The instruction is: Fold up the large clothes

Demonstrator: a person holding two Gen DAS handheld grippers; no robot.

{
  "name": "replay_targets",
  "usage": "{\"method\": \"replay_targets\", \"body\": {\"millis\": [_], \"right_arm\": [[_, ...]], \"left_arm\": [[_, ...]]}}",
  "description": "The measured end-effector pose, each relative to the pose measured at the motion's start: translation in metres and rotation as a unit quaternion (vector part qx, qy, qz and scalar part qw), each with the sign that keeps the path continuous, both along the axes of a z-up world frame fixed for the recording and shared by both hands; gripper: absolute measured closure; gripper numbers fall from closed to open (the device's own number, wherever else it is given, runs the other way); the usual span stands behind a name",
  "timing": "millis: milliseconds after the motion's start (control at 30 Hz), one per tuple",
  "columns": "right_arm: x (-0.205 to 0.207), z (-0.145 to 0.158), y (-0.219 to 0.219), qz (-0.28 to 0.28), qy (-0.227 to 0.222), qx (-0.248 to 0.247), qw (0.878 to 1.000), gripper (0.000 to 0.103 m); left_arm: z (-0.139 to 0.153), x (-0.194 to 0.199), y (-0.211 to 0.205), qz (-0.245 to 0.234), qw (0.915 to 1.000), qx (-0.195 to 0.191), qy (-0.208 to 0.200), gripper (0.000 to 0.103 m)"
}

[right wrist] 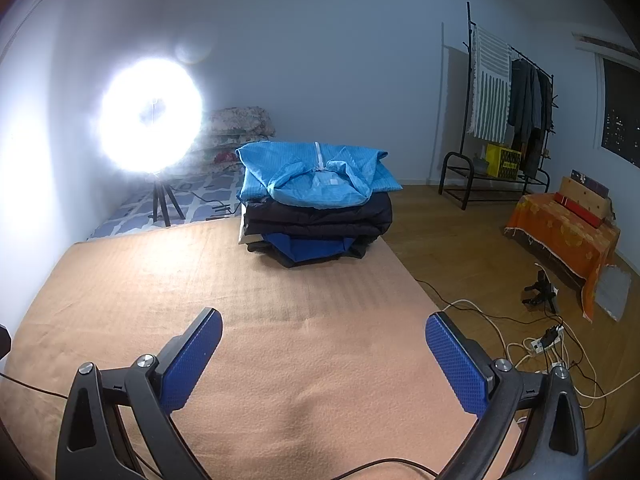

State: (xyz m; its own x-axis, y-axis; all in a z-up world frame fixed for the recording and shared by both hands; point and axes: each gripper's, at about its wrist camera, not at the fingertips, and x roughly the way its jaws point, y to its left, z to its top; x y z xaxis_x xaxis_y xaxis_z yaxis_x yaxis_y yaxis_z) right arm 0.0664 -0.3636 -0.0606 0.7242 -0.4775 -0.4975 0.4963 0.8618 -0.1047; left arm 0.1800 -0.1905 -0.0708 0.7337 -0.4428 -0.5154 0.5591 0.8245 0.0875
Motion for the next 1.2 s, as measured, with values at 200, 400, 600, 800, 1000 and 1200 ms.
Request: {"method": "replay_targets", "body": {"millis": [200, 400, 600, 800, 1000, 1200], "right_arm": [[0.0004, -0.0014, 0.0015, -0.002, 0.002, 0.000, 1.000, 0.000], [0.0010, -0.0015, 0.0008, 0.000, 0.002, 0.000, 1.000, 0.000], [0.0010, -0.0016, 0.0009, -0.002, 0.002, -0.001, 1.000, 0.000], [0.0014, -0.0026, 0.0018, -0.004, 0.002, -0.001, 1.000, 0.000], [-0.0001, -0.0027, 0.0034, -0.005, 0.002, -0.002, 1.000, 0.000], [0.0000, -0.0029, 0.0036, -0.005, 0.003, -0.002, 1.000, 0.000]], "left_arm": [[0.0002, -0.0014, 0.0004, 0.001, 1.0000, -0.001, -0.002, 0.000], [0.0020, -0.0019, -0.0001, 0.001, 1.0000, -0.001, -0.003, 0.000], [0.0022, -0.0020, -0.0002, 0.002, 1.0000, -0.001, -0.003, 0.000], [0.0017, -0.0024, 0.0001, 0.002, 1.0000, -0.001, -0.003, 0.000], [0.0027, -0.0027, -0.0006, 0.003, 1.0000, 0.000, -0.005, 0.000], [0.0056, -0.0020, -0.0008, 0.004, 1.0000, -0.001, -0.004, 0.000]]}}
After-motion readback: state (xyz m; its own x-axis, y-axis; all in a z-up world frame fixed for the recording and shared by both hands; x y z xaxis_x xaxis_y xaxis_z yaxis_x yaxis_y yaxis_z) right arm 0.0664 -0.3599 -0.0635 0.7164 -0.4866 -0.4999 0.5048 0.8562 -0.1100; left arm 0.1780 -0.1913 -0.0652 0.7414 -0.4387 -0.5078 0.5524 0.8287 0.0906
